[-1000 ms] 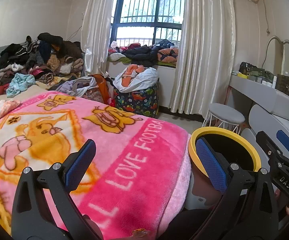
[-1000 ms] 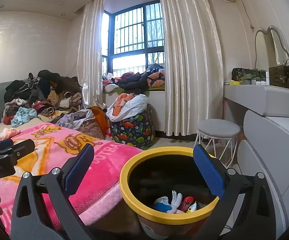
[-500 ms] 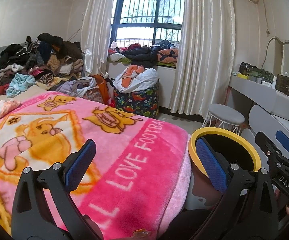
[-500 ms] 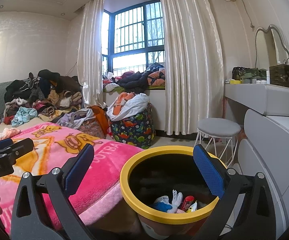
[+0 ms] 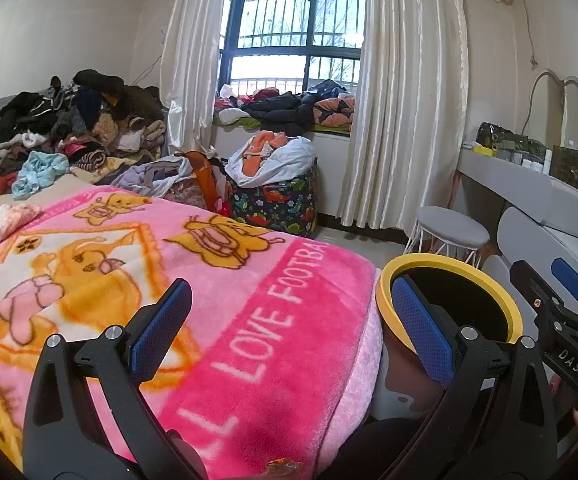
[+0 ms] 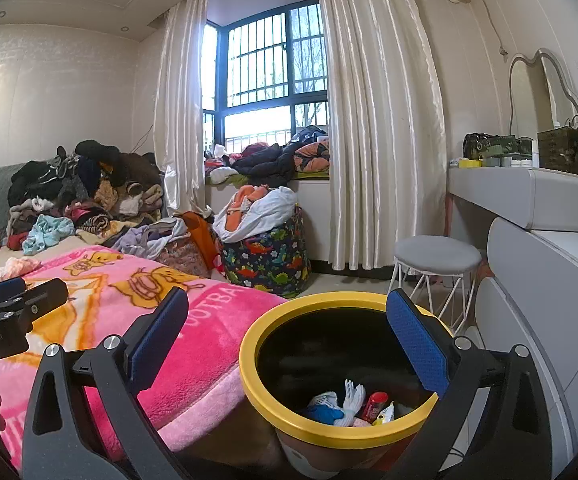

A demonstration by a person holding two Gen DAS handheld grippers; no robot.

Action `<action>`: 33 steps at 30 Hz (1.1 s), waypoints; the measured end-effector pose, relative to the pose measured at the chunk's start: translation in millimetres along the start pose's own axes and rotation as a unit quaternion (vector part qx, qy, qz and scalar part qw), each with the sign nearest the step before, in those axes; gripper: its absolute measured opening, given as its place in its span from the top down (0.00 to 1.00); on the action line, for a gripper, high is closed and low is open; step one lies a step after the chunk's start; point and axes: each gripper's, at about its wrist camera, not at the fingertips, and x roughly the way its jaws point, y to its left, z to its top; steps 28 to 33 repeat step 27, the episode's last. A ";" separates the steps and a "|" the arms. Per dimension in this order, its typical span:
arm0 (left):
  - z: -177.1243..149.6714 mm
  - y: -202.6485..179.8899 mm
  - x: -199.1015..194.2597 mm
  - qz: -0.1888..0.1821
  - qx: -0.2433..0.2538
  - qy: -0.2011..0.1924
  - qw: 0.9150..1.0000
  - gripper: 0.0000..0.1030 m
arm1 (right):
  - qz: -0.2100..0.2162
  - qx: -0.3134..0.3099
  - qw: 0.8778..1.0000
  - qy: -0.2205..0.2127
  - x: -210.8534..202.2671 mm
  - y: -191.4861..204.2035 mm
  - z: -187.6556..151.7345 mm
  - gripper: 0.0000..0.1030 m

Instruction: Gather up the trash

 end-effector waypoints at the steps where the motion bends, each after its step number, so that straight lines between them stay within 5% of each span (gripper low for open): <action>1: -0.4 -1.5 -0.2 -0.001 -0.001 0.000 1.000 0.11 | 0.001 0.000 1.000 0.000 0.0 0.1 0.0 0.06; 14: 3.4 0.6 4.5 0.000 -0.004 0.011 1.000 0.11 | 0.010 -0.001 1.000 -0.003 -0.3 6.4 5.5 0.06; 20: -7.1 73.3 8.2 0.077 -0.091 0.053 0.992 0.11 | 0.144 -0.025 0.988 0.041 33.3 73.9 31.4 0.06; 24: -16.6 172.1 -8.5 0.209 -0.154 0.067 0.963 0.11 | 0.301 -0.085 0.942 0.125 66.4 187.9 31.1 0.06; 27: -32.4 250.0 -24.1 0.318 -0.194 0.090 0.924 0.11 | 0.414 -0.163 0.861 0.247 93.7 302.5 -9.6 0.06; 33: -32.4 250.0 -24.1 0.318 -0.194 0.090 0.924 0.11 | 0.414 -0.163 0.861 0.247 93.7 302.5 -9.6 0.06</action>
